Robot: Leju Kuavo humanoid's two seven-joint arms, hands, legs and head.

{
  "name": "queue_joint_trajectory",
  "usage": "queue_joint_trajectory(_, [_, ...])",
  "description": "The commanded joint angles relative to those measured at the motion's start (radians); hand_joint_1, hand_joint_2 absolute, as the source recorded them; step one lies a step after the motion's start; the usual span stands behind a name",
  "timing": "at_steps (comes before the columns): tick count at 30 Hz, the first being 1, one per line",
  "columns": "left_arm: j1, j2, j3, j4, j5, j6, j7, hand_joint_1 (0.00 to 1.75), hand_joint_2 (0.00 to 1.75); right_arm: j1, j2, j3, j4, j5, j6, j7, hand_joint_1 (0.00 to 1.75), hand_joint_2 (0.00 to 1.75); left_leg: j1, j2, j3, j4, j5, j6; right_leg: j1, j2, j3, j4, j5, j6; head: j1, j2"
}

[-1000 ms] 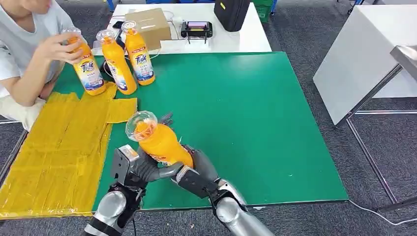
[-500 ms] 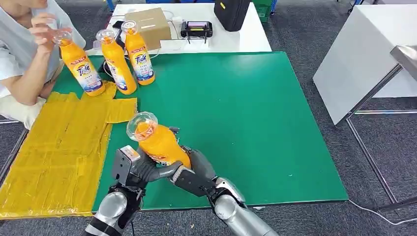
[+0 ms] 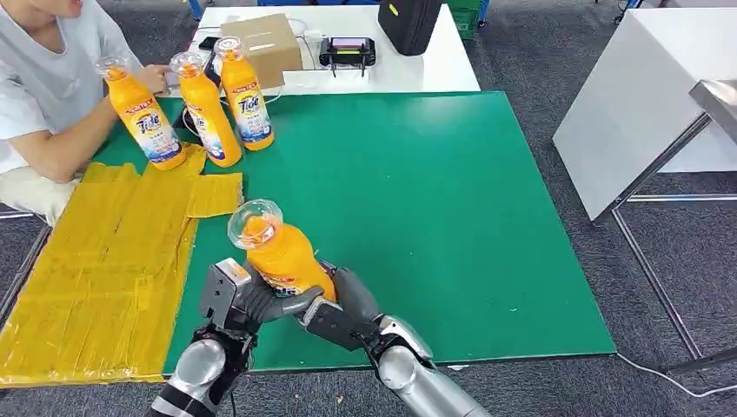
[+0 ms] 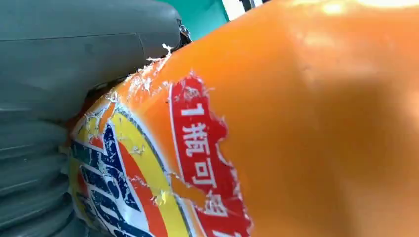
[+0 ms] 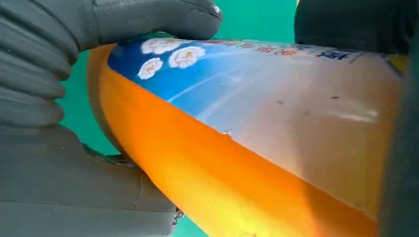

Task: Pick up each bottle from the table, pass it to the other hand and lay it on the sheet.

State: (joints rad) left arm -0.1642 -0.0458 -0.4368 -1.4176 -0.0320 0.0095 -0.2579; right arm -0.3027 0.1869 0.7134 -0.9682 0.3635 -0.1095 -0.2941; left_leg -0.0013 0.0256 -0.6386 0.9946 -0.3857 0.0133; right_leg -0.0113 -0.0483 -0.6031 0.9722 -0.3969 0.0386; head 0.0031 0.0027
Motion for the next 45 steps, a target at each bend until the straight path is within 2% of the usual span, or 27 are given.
queue_joint_trajectory(1, [-0.085, -0.015, -0.037, 0.07, 0.008, 0.002, -0.003, 1.75, 1.75, -0.002, -0.011, 0.089, 0.073, 0.012, 0.015, -0.002, 1.75, 1.75, 0.001, -0.003, 0.002, 0.0, -0.001, -0.001, 0.0, 0.0, 0.004, -0.001, -0.001, -0.001, 0.0, 0.0])
queue_joint_trajectory(4, [-0.088, -0.015, -0.027, 0.07, 0.009, 0.012, -0.009, 1.75, 1.75, 0.01, -0.015, 0.067, 0.06, -0.005, 0.008, -0.007, 1.71, 1.75, 0.002, -0.006, 0.005, 0.0, -0.002, -0.001, 0.001, 0.0, 0.007, -0.001, -0.003, -0.001, 0.0, 0.0])
queue_joint_trajectory(5, [-0.088, -0.01, -0.016, 0.062, 0.005, 0.027, -0.015, 1.75, 1.75, 0.027, -0.021, 0.041, 0.023, -0.024, -0.007, -0.025, 1.19, 1.75, 0.001, -0.005, 0.003, 0.0, -0.001, -0.001, 0.001, -0.001, 0.005, -0.001, -0.002, -0.001, 0.0, 0.0])
queue_joint_trajectory(6, [-0.09, 0.0, -0.013, 0.055, -0.008, 0.036, -0.019, 1.75, 1.75, 0.044, -0.028, 0.021, -0.015, -0.036, -0.022, -0.038, 0.0, 1.75, 0.002, -0.006, 0.005, 0.0, -0.002, -0.001, 0.001, -0.001, 0.007, -0.001, -0.003, -0.001, 0.0, 0.0])
queue_joint_trajectory(8, [-0.087, 0.028, 0.014, 0.026, -0.074, 0.097, -0.023, 1.75, 1.75, 0.107, -0.059, -0.044, -0.161, -0.098, -0.013, -0.051, 0.0, 1.75, 0.002, -0.006, 0.004, 0.0, -0.002, -0.001, 0.001, -0.002, 0.005, 0.0, -0.003, -0.001, 0.0, 0.0])
queue_joint_trajectory(9, [-0.095, 0.053, 0.046, 0.016, -0.208, 0.231, -0.02, 1.75, 1.75, 0.163, -0.07, -0.109, -0.283, -0.129, -0.076, -0.132, 0.0, 0.0, 0.002, -0.008, 0.005, 0.0, -0.003, -0.001, 0.001, -0.002, 0.007, 0.0, -0.004, -0.002, 0.0, 0.0])
queue_joint_trajectory(10, [-0.121, 0.095, 0.088, 0.011, -0.346, 0.325, 0.009, 1.75, 1.75, 0.234, -0.126, -0.159, -0.485, -0.123, -0.084, -0.119, 0.0, 0.0, 0.002, -0.007, 0.003, 0.001, -0.002, -0.001, 0.001, -0.002, 0.005, 0.0, -0.003, -0.001, 0.0, 0.0])
queue_joint_trajectory(12, [-0.15, 0.111, 0.164, 0.034, -0.379, 0.282, 0.013, 1.75, 1.75, 0.295, -0.155, -0.217, -0.655, -0.105, -0.051, -0.073, 0.0, 0.0, 0.001, -0.008, 0.0, 0.002, -0.001, -0.001, 0.001, -0.004, 0.003, 0.001, -0.004, -0.001, 0.0, 0.0])
queue_joint_trajectory(16, [-0.144, 0.086, 0.176, 0.04, -0.396, 0.269, 0.002, 1.75, 1.75, 0.292, -0.135, -0.219, -0.625, -0.09, -0.044, -0.079, 0.0, 0.0, 0.001, -0.002, 0.0, 0.0, -0.001, -0.001, 0.0, 0.001, 0.001, 0.0, -0.001, -0.001, -0.001, 0.0])
queue_joint_trajectory(22, [-0.141, 0.082, 0.171, 0.039, -0.402, 0.271, 0.001, 1.75, 1.75, 0.29, -0.13, -0.217, -0.612, -0.086, -0.047, -0.086, 0.0, 0.0, 0.001, -0.004, 0.003, 0.001, -0.003, -0.001, 0.0, 0.002, 0.005, 0.0, -0.003, -0.001, 0.0, 0.0])
queue_joint_trajectory(23, [-0.144, 0.084, 0.176, 0.045, -0.452, 0.316, 0.022, 1.75, 1.75, 0.292, -0.123, -0.226, -0.614, -0.079, -0.074, -0.127, 0.0, 0.0, 0.001, -0.003, 0.002, 0.0, -0.002, -0.001, 0.001, 0.002, 0.004, 0.0, -0.002, -0.001, 0.001, 0.0])
queue_joint_trajectory(24, [-0.162, 0.093, 0.19, 0.071, -0.516, 0.361, 0.055, 1.75, 1.75, 0.304, -0.132, -0.235, -0.651, -0.078, -0.099, -0.16, 0.0, 1.75, 0.0, -0.002, 0.001, 0.0, -0.002, -0.001, 0.0, 0.002, 0.003, 0.0, -0.001, -0.001, 0.0, 0.0])
queue_joint_trajectory(27, [-0.248, 0.139, 0.251, 0.196, -0.629, 0.388, 0.097, 1.75, 1.75, 0.362, -0.171, -0.297, -0.81, -0.108, -0.113, -0.172, 0.0, 1.75, 0.001, -0.006, 0.003, 0.001, -0.003, -0.002, 0.0, 0.0, 0.005, 0.001, -0.003, -0.001, 0.0, 0.0])
queue_joint_trajectory(28, [-0.277, 0.164, 0.265, 0.255, -0.762, 0.429, 0.12, 1.75, 1.75, 0.375, -0.182, -0.323, -0.851, -0.136, -0.087, -0.184, 0.0, 1.75, 0.001, -0.006, 0.002, 0.001, -0.002, -0.001, 0.0, -0.001, 0.004, 0.001, -0.003, -0.001, 0.0, 0.0])
queue_joint_trajectory(30, [-0.297, 0.178, 0.304, 0.319, -0.79, 0.396, 0.127, 1.75, 1.75, 0.394, -0.19, -0.361, -0.896, -0.112, -0.102, -0.203, 0.0, 1.75, 0.001, -0.006, 0.003, 0.001, -0.002, -0.002, 0.0, 0.0, 0.005, 0.001, -0.003, -0.002, 0.0, 0.0])
queue_joint_trajectory(35, [-0.323, 0.255, 0.322, 0.443, -1.13, 0.458, 0.222, 1.75, 1.75, 0.42, -0.186, -0.463, -0.977, -0.204, -0.06, -0.226, 0.0, 1.75, 0.001, -0.001, 0.003, 0.0, -0.002, -0.001, 0.0, 0.003, 0.004, 0.001, -0.002, -0.001, 0.0, 0.0])
queue_joint_trajectory(36, [-0.378, 0.355, 0.188, 0.55, -1.354, 0.365, 0.38, 1.75, 1.75, 0.405, -0.197, -0.46, -0.972, -0.187, -0.053, -0.241, 0.0, 1.75, 0.001, -0.002, 0.005, 0.0, -0.003, -0.001, 0.0, 0.003, 0.005, 0.0, -0.003, -0.001, 0.0, 0.0])
queue_joint_trajectory(37, [-0.469, 0.36, 0.155, 0.751, -1.539, 0.384, 0.461, 1.75, 1.75, 0.375, -0.193, -0.451, -0.951, -0.184, -0.057, -0.243, 0.0, 1.75, 0.002, -0.002, 0.007, 0.0, -0.004, -0.002, 0.0, 0.004, 0.008, 0.001, -0.004, -0.002, 0.0, 0.0])
queue_joint_trajectory(38, [-0.522, 0.358, 0.146, 0.874, -1.539, 0.442, 0.453, 1.75, 1.75, 0.358, -0.192, -0.442, -0.936, -0.183, -0.058, -0.24, 0.0, 1.75, 0.001, -0.002, 0.002, 0.0, -0.001, -0.001, 0.0, 0.001, 0.003, 0.0, -0.001, -0.001, 0.0, 0.0])
queue_joint_trajectory(41, [-0.54, 0.355, 0.144, 0.914, -1.539, 0.465, 0.45, 1.75, 1.75, 0.35, -0.188, -0.435, -0.929, -0.183, -0.06, -0.239, 0.0, 1.75, 0.001, -0.003, 0.004, -0.001, 0.0, -0.001, 0.0, 0.001, 0.004, 0.0, -0.001, -0.002, 0.001, 0.0])
queue_joint_trajectory(42, [-0.549, 0.348, 0.136, 0.937, -1.539, 0.456, 0.457, 1.75, 1.75, 0.35, -0.19, -0.431, -0.927, -0.183, -0.063, -0.239, 0.0, 1.75, 0.001, 0.001, 0.002, 0.0, 0.0, -0.002, 0.0, 0.004, 0.001, 0.0, 0.0, -0.001, 0.0, 0.0])
queue_joint_trajectory(45, [-0.545, 0.333, 0.138, 0.99, -1.539, 0.405, 0.464, 1.75, 1.75, 0.341, -0.196, -0.418, -0.918, -0.182, -0.072, -0.238, 0.0, 1.75, 0.002, 0.0, 0.004, 0.001, -0.002, -0.002, 0.001, 0.004, 0.004, 0.0, -0.002, -0.002, 0.0, 0.0])
